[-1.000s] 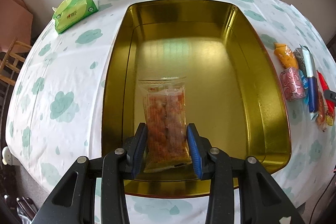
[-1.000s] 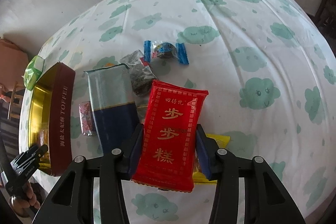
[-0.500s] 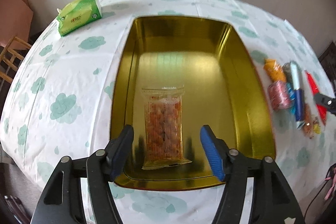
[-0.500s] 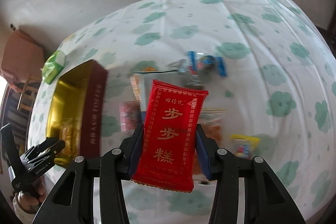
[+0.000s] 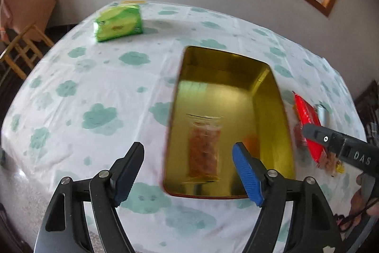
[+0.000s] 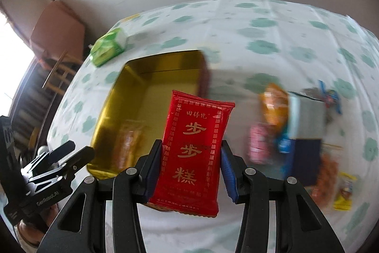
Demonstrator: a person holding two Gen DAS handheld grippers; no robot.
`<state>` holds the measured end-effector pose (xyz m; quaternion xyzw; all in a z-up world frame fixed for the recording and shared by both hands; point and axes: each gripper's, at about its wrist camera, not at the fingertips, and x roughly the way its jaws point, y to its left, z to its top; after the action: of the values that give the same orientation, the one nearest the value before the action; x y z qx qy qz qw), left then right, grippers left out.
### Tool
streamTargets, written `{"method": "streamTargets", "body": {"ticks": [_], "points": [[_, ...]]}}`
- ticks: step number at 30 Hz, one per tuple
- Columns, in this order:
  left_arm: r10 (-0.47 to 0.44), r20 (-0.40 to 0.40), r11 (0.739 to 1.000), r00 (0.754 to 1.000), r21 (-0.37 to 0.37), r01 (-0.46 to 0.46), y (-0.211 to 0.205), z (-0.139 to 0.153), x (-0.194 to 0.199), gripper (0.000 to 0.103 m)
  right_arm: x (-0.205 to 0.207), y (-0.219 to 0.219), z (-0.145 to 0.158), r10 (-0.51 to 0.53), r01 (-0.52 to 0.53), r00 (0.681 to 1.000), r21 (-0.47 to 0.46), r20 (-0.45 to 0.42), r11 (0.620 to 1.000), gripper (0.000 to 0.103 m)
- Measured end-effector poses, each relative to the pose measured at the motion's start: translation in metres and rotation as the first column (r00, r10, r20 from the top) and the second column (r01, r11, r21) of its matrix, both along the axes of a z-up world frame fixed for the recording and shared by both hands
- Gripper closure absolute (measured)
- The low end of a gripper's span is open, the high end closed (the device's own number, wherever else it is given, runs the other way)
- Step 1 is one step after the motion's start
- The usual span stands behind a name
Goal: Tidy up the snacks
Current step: 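Carry the red packet into the gold tray and release it with the right gripper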
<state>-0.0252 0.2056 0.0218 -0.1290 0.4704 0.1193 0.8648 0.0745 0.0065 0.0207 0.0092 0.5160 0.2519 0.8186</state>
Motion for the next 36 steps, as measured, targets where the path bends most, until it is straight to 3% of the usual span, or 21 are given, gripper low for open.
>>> {"method": "streamTargets", "body": {"ticks": [11, 36], "points": [[0.137, -0.047, 0.986, 0.990, 0.101, -0.131, 0.042, -0.007, -0.019, 0.029, -0.007, 0.065, -0.018, 0.101, -0.101, 0.995, -0.030, -0.008, 0.994, 0.056], [0.164, -0.096, 0.985, 0.982, 0.077, -0.157, 0.053, -0.022, -0.026, 0.025, 0.001, 0.102, -0.058, 0.109, -0.106, 0.994, -0.171, 0.005, 0.979, 0.056]]}}
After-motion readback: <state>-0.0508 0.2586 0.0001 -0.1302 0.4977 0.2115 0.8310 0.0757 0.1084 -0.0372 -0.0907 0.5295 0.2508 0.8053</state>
